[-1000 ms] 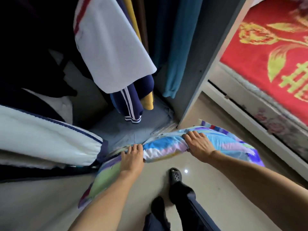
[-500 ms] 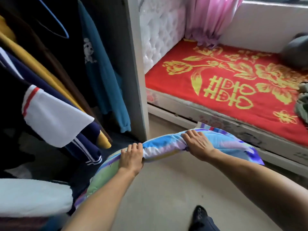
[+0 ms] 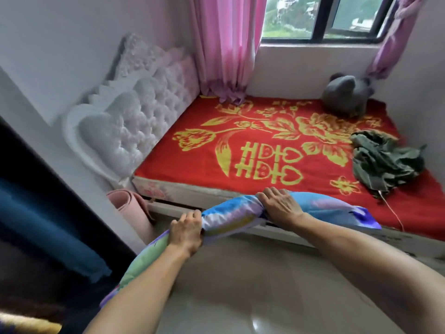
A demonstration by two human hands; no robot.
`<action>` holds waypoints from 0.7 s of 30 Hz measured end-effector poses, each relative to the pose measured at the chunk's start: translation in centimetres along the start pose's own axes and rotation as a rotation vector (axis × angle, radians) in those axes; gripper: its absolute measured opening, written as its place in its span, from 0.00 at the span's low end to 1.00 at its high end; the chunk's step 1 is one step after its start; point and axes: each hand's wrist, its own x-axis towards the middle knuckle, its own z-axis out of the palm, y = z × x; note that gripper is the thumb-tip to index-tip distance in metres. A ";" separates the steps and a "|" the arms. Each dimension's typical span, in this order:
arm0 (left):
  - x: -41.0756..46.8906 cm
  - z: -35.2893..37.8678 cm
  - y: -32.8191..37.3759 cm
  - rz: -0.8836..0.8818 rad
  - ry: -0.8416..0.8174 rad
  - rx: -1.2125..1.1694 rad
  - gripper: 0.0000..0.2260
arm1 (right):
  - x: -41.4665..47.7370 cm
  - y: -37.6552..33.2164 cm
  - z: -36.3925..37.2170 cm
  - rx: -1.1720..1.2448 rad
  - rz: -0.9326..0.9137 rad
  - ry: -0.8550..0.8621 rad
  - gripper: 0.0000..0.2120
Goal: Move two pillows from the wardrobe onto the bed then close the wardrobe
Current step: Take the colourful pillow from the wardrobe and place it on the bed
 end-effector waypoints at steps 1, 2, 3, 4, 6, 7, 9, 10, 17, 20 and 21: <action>1.4 -0.5 0.6 0.000 0.002 -0.003 0.13 | 0.9 1.3 -0.3 -0.005 -0.001 -0.009 0.25; 2.7 -1.0 1.1 0.001 0.007 -0.003 0.13 | 1.8 2.5 -0.5 -0.009 -0.009 -0.005 0.26; 4.0 -1.4 1.3 0.002 0.015 -0.001 0.13 | 2.9 3.5 -0.8 -0.016 -0.016 0.012 0.25; 5.3 -1.8 1.4 0.001 0.022 -0.001 0.13 | 4.1 4.3 -1.1 -0.024 -0.023 0.032 0.21; 8.1 -2.4 1.0 -0.004 0.030 -0.010 0.13 | 6.7 5.6 -1.4 -0.039 -0.029 0.051 0.18; 9.5 -2.6 0.7 -0.003 0.037 -0.008 0.14 | 8.2 6.1 -1.5 -0.043 -0.031 0.052 0.17; 12.6 -3.1 -0.2 -0.002 0.045 0.012 0.18 | 11.4 7.1 -1.4 -0.055 -0.039 0.058 0.19; 14.3 -3.3 -0.8 0.000 0.043 0.019 0.20 | 13.1 7.5 -1.3 -0.060 -0.043 0.062 0.19; 28.4 -4.4 -5.2 0.015 0.066 -0.006 0.20 | 26.7 10.9 -1.3 -0.047 -0.048 0.098 0.20; 34.4 -5.6 -7.3 0.037 0.067 -0.008 0.20 | 32.6 12.2 -1.9 -0.055 -0.034 0.103 0.20; 36.3 -6.0 -7.9 0.041 0.071 -0.014 0.20 | 34.4 12.6 -2.0 -0.055 -0.026 0.106 0.20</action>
